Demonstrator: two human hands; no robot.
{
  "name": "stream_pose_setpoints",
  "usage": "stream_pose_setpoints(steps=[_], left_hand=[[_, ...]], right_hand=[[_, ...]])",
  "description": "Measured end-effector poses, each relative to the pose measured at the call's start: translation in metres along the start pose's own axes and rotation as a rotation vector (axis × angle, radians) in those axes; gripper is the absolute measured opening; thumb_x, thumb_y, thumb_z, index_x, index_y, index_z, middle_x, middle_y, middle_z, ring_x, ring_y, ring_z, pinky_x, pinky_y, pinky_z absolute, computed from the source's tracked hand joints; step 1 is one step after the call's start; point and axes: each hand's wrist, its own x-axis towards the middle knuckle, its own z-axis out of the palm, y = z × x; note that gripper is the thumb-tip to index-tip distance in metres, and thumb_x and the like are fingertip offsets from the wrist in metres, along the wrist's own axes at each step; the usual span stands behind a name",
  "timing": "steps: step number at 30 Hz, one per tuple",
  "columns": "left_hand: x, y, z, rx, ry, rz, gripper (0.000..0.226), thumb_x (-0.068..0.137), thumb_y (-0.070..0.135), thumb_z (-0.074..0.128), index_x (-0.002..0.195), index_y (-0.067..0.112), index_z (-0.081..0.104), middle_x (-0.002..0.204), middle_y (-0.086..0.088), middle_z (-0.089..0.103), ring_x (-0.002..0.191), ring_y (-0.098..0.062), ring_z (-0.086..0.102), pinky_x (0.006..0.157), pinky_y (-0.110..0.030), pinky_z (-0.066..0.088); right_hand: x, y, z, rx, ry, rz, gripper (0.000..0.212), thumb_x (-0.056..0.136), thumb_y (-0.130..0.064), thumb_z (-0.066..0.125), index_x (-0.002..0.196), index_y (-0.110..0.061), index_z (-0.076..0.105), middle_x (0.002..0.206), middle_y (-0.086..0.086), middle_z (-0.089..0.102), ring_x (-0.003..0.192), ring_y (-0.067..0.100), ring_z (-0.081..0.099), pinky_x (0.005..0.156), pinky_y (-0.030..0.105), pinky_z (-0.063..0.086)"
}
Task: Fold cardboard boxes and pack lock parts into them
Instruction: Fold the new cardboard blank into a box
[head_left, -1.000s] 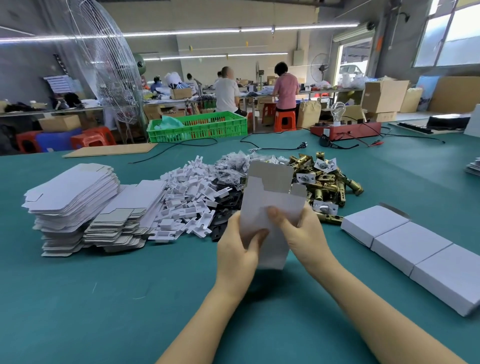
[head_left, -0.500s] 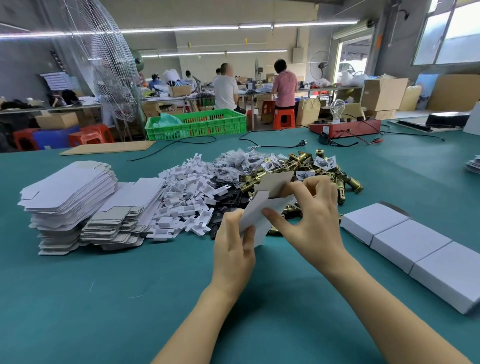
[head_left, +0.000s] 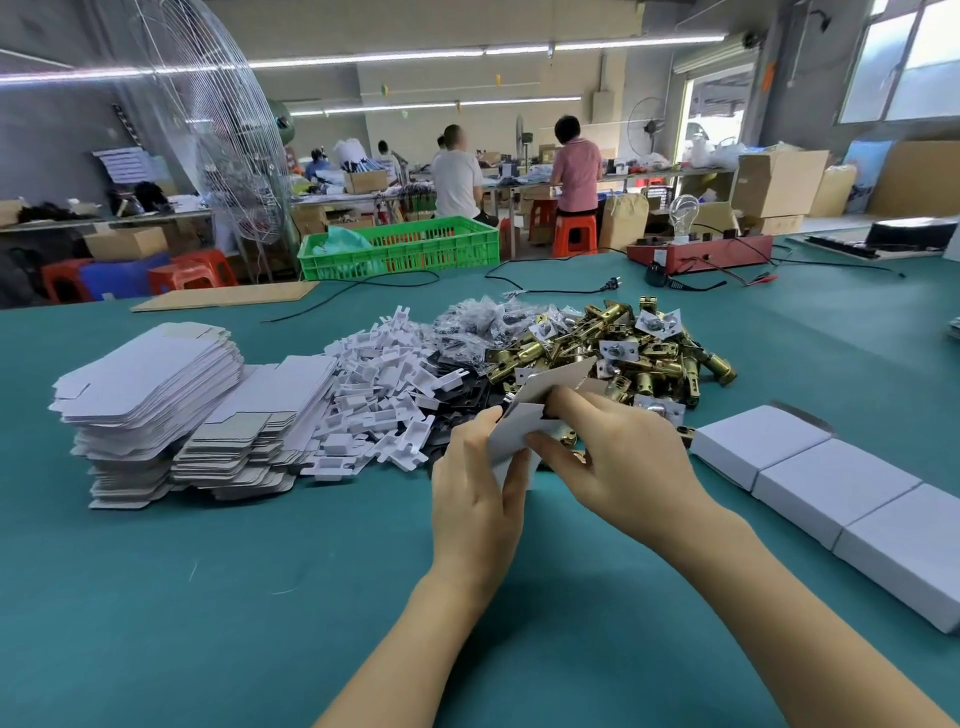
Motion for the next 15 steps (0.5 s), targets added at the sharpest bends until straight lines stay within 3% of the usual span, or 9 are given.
stream_pose_setpoints(steps=[4,8,12,15], left_hand=[[0.0,-0.002,0.0,0.002,-0.023,-0.01,0.068,0.079,0.019,0.08,0.127,0.021,0.032,0.116,-0.021,0.061,0.094,-0.038,0.061,0.075,-0.053,0.052],[-0.004,0.001,0.002,-0.066,-0.014,-0.13,0.086,0.072,0.018,0.086,0.134,0.026,0.026,0.126,-0.016,0.056,0.104,-0.033,0.058,0.08,-0.051,0.053],[-0.002,0.008,0.001,-0.099,0.018,-0.2,0.084,0.072,0.034,0.076,0.136,0.0,0.034,0.122,-0.013,0.054,0.103,-0.034,0.059,0.079,-0.052,0.052],[-0.003,0.015,0.001,-0.027,0.029,-0.224,0.085,0.072,0.022,0.08,0.136,-0.009,0.033,0.124,-0.016,0.052,0.107,-0.037,0.057,0.084,-0.054,0.051]], right_hand=[[0.001,-0.003,-0.001,0.136,-0.041,0.027,0.016,0.089,-0.029,0.063,0.096,-0.015,0.06,0.077,-0.005,0.063,0.057,0.018,0.05,0.046,0.033,0.041],[0.0,-0.011,-0.002,0.066,0.033,0.004,0.015,0.084,-0.03,0.063,0.094,-0.019,0.064,0.068,-0.008,0.063,0.055,0.019,0.056,0.04,0.029,0.04],[-0.002,-0.02,0.001,-0.026,0.114,-0.044,0.014,0.081,-0.027,0.068,0.088,-0.015,0.066,0.061,-0.007,0.06,0.05,0.019,0.055,0.042,0.02,0.024],[-0.006,-0.027,0.007,-0.076,0.196,0.001,0.01,0.083,-0.025,0.067,0.083,-0.014,0.067,0.06,-0.004,0.061,0.049,0.023,0.057,0.037,0.025,0.028]])
